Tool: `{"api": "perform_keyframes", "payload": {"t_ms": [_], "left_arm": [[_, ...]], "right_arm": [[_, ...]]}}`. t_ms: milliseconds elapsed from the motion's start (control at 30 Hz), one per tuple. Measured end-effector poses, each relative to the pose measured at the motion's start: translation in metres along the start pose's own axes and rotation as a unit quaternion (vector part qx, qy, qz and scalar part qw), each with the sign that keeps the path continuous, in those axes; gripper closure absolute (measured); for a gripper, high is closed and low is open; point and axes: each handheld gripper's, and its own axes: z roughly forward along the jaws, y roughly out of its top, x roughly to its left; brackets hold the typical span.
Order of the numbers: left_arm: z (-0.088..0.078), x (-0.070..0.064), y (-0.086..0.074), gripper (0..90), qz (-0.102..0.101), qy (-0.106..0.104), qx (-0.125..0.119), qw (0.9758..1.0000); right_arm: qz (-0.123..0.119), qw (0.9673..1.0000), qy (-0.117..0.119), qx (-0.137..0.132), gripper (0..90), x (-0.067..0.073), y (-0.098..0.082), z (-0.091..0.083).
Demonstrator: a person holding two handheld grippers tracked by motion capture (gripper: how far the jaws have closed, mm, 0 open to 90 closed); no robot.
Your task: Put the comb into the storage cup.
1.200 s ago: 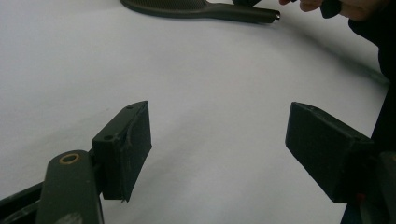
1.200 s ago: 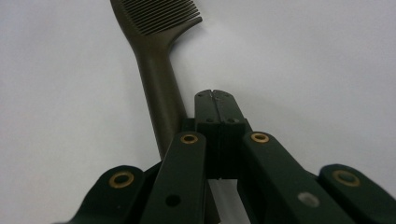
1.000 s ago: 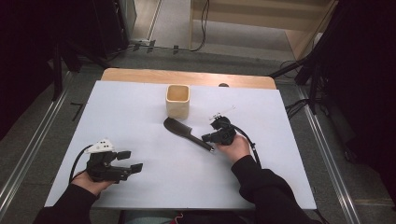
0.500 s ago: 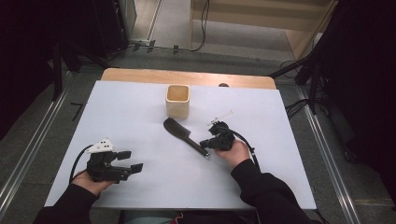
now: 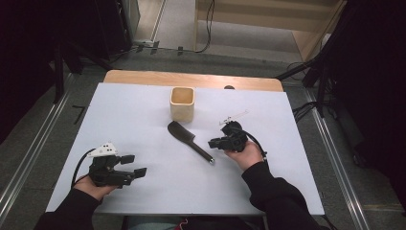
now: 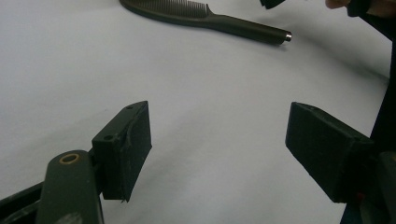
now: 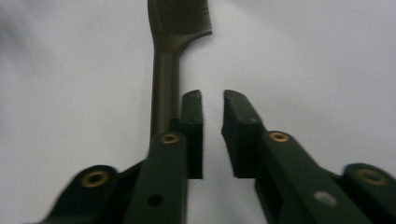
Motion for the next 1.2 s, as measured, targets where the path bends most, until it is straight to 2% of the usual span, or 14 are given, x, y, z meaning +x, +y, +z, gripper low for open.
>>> {"api": "perform_keyframes", "payload": {"t_ms": [67,167,300,367,500,700,800,867,1000,1133,1200], "left_arm": [[0.0,0.0,0.0,23.0,0.002,0.0,0.0,1.0],[0.0,0.0,0.0,23.0,0.002,0.0,-0.001,1.0],[0.0,0.0,0.0,23.0,0.0,0.0,-0.001,1.0],[0.0,0.0,0.0,23.0,-0.001,0.0,-0.001,1.0],[0.0,0.0,0.0,23.0,-0.002,0.0,0.0,1.0],[0.0,0.0,0.0,23.0,-0.001,-0.001,0.0,1.0],[0.001,0.0,0.0,23.0,-0.001,-0.002,0.0,1.0],[0.001,0.0,0.0,23.0,-0.001,-0.001,0.0,1.0],[0.001,0.0,0.0,23.0,-0.001,-0.001,0.0,1.0],[0.001,0.0,0.0,23.0,-0.001,-0.003,0.0,1.0],[0.001,-0.001,0.001,23.0,-0.004,-0.009,-0.001,1.0]], "right_arm": [[0.001,0.9999,0.006,-0.01,66.6,-0.001,-0.002,-0.009],[0.002,0.9993,0.03,-0.021,58.7,-0.002,-0.004,-0.02],[-0.008,0.9983,0.039,-0.042,47.3,0.0,-0.01,-0.031],[-0.014,0.9978,0.045,-0.048,44.3,0.002,-0.013,-0.035],[-0.021,0.9975,0.05,-0.044,44.6,0.006,-0.018,-0.043],[-0.018,0.9935,0.079,-0.08,33.3,0.005,-0.029,-0.055],[-0.014,0.9931,0.078,-0.087,31.4,0.003,-0.036,-0.058],[-0.025,0.9928,0.079,-0.086,29.6,0.003,-0.04,-0.06],[-0.025,0.9939,0.066,-0.084,29.2,0.005,-0.048,-0.063],[-0.027,0.9946,0.063,-0.078,29.0,0.006,-0.054,-0.066],[-0.026,0.9944,0.058,-0.084,28.2,0.007,-0.057,-0.068]]}}
